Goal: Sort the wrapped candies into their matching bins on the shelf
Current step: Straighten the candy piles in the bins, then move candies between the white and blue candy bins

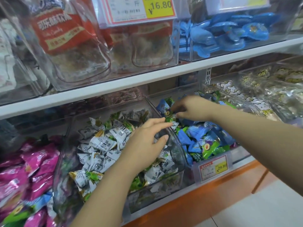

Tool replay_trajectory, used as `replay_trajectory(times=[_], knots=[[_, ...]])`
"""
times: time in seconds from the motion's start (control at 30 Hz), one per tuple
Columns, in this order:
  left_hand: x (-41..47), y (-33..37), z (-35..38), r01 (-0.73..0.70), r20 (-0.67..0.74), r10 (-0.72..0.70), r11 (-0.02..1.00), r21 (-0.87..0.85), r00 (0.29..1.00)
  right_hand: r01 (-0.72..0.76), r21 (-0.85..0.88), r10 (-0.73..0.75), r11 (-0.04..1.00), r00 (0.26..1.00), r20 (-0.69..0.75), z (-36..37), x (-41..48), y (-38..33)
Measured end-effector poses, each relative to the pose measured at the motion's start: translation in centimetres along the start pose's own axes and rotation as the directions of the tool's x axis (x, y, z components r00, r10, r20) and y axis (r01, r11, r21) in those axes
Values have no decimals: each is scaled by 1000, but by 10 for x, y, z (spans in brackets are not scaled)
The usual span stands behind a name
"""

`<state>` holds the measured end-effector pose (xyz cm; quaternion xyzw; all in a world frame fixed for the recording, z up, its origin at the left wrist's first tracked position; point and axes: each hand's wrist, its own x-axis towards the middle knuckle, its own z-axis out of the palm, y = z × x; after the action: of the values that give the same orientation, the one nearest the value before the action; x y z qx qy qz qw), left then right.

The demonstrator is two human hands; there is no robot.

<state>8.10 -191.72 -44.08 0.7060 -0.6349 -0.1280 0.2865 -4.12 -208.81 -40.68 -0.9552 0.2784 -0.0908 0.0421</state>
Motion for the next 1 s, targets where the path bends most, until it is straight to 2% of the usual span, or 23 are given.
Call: replay_trajectory(times=[0.13, 0.27, 0.33, 0.37, 0.43, 0.47, 0.53, 0.6, 0.67, 0.73, 0.8, 0.9, 1.0], knots=[[-1, -1, 1, -9, -1, 9, 1000, 16, 1000, -39, -161, 49, 986, 997, 55, 18, 17, -5], [-2, -1, -1, -19, -9, 19, 1000, 0, 1000, -80, -129, 81, 988, 997, 6, 21, 17, -6], [-3, 1, -2, -25, -75, 25, 1000, 0, 997, -131, -2, 129, 991, 980, -149, 16, 7, -6], [-3, 2, -3, -22, -144, 23, 1000, 9, 989, -152, 115, 177, 982, 951, -253, 11, -1, -7], [-2, 6, -7, -18, -286, 20, 1000, 9, 958, -123, 421, 308, 899, 861, -406, -2, -19, -15], [-2, 9, -10, -23, -326, 17, 1000, -15, 945, -73, 565, 360, 822, 835, -417, -7, -29, -22], [-3, 16, -13, -56, -345, 22, 994, -91, 939, 19, 755, 386, 656, 851, -356, -15, -47, -40], [-7, 26, -15, -104, -351, 47, 984, -145, 935, 51, 811, 327, 583, 899, -292, -17, -58, -57], [-11, 31, -14, -137, -383, 76, 981, -136, 921, 59, 811, 274, 581, 925, -263, -17, -64, -67], [-15, 29, -14, -108, -415, 55, 989, -104, 908, 69, 814, 258, 577, 930, -262, -18, -67, -65], [-18, 20, -16, -3, -421, -25, 998, -66, 907, 61, 825, 296, 561, 916, -270, -18, -71, -55], [-23, 3, -24, 203, -383, -181, 979, 18, 906, -34, 795, 394, 605, 881, -263, -14, -75, -32], [-24, -8, -27, 270, -393, -206, 956, 116, 896, -112, 769, 395, 630, 898, -193, -6, -77, -20]])
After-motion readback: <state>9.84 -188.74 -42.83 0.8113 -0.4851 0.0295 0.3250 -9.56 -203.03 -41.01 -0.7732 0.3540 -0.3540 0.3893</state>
